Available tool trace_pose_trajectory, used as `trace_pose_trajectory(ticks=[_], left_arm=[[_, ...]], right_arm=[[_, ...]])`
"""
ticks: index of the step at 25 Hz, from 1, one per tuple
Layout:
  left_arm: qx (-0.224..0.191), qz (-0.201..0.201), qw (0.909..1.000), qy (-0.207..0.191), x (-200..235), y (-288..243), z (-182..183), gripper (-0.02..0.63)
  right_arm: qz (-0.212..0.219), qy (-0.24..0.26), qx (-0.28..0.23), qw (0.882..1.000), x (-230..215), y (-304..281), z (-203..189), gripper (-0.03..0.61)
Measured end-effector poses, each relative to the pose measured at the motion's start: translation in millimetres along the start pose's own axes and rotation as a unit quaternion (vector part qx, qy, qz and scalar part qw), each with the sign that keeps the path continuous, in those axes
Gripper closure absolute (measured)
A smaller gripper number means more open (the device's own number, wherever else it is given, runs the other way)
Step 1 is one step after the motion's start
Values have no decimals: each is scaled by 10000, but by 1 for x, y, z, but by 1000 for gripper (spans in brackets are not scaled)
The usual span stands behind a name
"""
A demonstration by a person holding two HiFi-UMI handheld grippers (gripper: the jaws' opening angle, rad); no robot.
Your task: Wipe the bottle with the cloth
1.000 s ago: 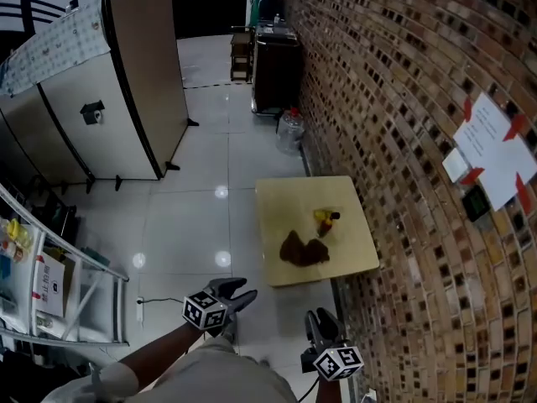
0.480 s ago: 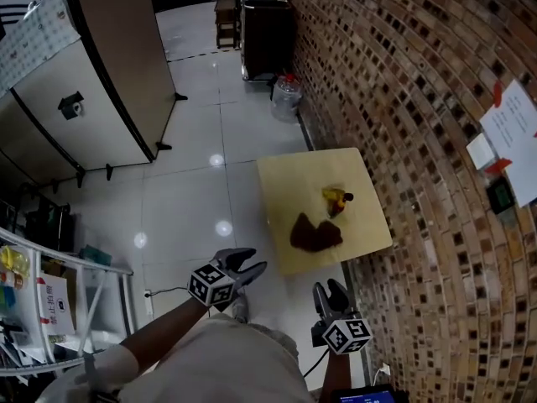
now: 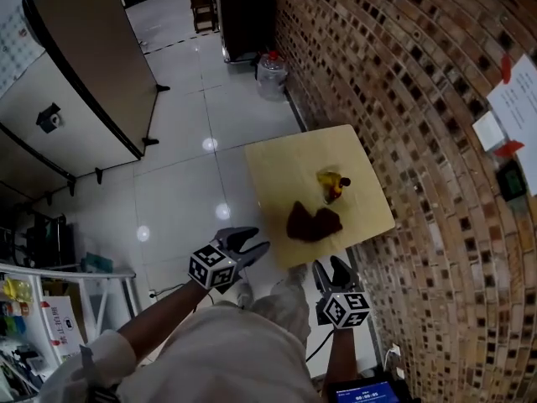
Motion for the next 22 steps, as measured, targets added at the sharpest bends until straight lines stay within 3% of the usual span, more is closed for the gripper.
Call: trace_pose_trajectory(ticks=[5, 9, 13, 22], left_arm=[[303, 101, 9994, 126, 7, -50, 8, 399], [435, 329, 9977, 393, 10, -83, 22, 396], [536, 523, 9964, 408, 15, -115, 39, 396], [810, 954, 9916, 336, 22, -164, 50, 390]], right_arm=[[-196, -3, 639, 9978, -66, -45, -11, 327], [-239, 220, 1353, 9903, -115, -89, -22, 298], [-241, 307, 1822, 9825, -155, -130, -30, 279], [-146, 598, 3007, 9517, -200, -200, -79, 241]])
Point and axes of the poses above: the fingertips, and each gripper's own axes: y backward along the fingers, x to its left, z out of its top, the point moved 6 cm from there along y, backward along the fingers, and after that the axes turned 5 degrees about -y, right-handed, at the moved point
